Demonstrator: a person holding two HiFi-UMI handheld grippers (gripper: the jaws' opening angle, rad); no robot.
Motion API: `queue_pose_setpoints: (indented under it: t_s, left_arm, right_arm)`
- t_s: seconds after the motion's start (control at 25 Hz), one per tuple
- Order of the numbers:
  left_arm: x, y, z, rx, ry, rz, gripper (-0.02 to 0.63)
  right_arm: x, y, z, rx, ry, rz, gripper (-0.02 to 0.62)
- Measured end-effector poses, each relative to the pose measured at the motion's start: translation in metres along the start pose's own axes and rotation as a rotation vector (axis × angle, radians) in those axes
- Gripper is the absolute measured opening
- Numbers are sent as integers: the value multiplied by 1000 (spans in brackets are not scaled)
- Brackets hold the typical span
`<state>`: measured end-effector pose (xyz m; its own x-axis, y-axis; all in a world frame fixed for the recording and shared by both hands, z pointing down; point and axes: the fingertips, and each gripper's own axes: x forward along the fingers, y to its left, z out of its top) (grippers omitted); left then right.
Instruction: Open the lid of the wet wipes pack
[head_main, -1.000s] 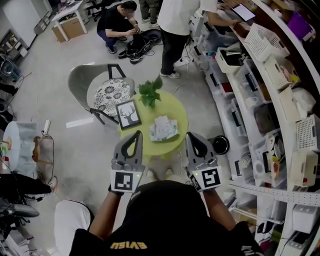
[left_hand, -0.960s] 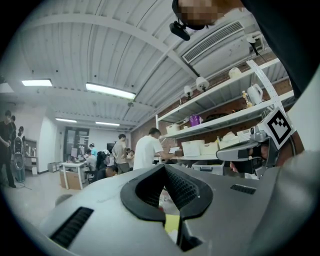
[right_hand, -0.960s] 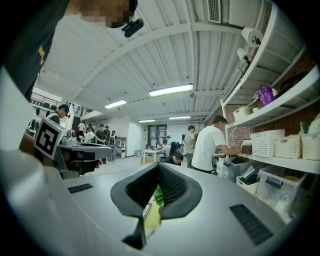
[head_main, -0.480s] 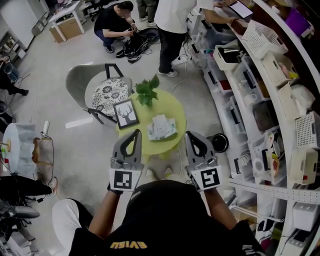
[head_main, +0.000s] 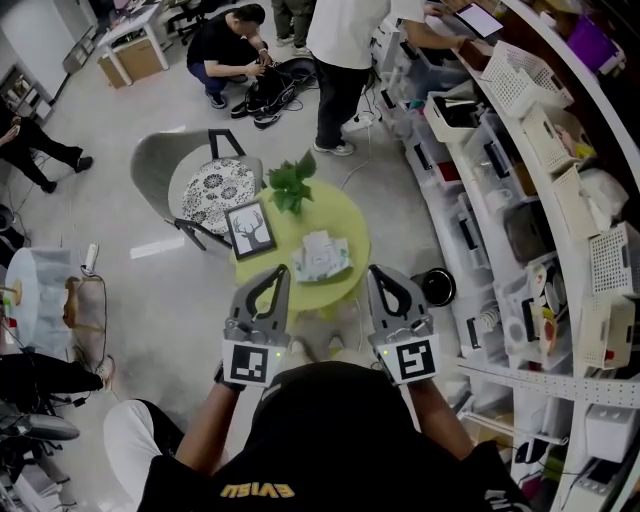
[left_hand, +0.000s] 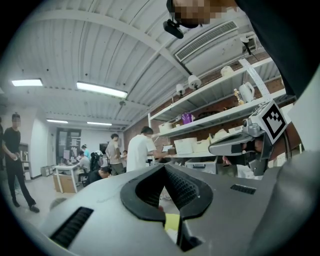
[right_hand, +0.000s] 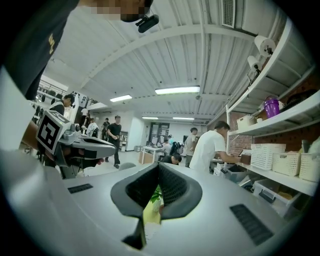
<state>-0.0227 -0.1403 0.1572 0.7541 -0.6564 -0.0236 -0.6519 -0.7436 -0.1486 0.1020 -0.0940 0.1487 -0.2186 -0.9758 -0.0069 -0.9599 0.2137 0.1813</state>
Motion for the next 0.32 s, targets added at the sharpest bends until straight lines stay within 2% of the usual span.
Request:
queue_pose_setpoints:
  t_s: [0.04,0.16,0.32]
  left_arm:
    - [-1,-3,0,22,5,-13,17]
    - [-2,-15,-6,184,72,-83,17]
    - [-1,-37,-16,263,126,-138,17]
  right_arm:
    - [0,2,1,-16,-3,2,2]
    - [-2,7,3,-41,-9,15,2]
    - [-7,10,2,-34,4,29,2]
